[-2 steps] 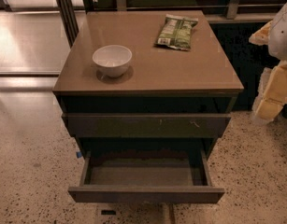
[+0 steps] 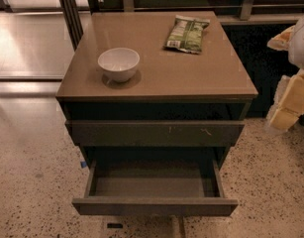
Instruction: Close middle drawer
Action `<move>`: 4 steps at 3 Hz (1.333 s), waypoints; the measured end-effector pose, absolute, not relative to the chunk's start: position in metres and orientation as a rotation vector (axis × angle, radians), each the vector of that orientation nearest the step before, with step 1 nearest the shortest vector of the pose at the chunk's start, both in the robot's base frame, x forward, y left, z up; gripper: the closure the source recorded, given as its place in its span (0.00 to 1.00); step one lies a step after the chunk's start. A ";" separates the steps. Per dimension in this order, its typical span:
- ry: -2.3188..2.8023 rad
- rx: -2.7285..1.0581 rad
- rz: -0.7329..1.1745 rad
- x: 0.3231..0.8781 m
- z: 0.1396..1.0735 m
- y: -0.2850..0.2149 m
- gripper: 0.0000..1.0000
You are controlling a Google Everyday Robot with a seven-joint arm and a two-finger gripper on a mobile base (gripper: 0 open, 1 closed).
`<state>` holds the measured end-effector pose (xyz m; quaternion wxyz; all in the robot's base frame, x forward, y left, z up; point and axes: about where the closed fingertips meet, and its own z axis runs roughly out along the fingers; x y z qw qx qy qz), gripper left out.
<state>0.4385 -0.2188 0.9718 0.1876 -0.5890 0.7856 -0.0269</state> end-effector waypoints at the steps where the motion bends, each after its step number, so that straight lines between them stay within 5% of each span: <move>1: 2.217 -1.512 0.081 0.429 0.922 -0.226 0.00; 2: 2.218 -1.335 0.258 0.433 0.853 -0.229 0.03; 4: 2.183 -1.253 0.222 0.452 0.853 -0.232 0.43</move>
Offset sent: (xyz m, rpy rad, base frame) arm 0.0437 -0.0229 -0.1947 0.5637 -0.0856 -0.2787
